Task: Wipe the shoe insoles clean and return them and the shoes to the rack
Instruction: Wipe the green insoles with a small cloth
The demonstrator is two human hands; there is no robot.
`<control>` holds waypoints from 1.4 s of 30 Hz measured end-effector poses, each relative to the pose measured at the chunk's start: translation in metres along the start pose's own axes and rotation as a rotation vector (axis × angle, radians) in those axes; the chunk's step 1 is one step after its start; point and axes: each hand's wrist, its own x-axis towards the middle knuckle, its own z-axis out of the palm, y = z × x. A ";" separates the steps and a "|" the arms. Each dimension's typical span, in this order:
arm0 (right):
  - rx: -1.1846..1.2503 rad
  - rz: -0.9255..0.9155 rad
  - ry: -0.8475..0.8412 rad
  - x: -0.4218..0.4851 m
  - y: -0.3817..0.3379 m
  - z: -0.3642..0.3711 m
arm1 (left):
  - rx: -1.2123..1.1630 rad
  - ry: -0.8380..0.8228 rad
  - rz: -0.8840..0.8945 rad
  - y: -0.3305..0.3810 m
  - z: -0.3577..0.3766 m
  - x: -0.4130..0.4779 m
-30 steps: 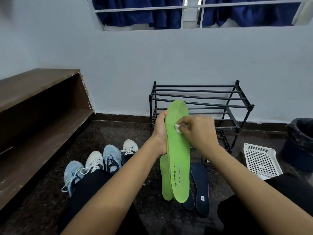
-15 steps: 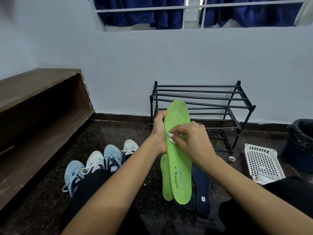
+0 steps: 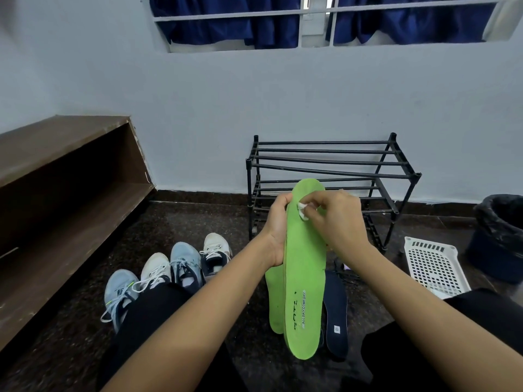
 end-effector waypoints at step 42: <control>-0.082 -0.077 0.007 0.003 0.006 -0.006 | -0.021 -0.083 0.021 0.000 0.003 0.000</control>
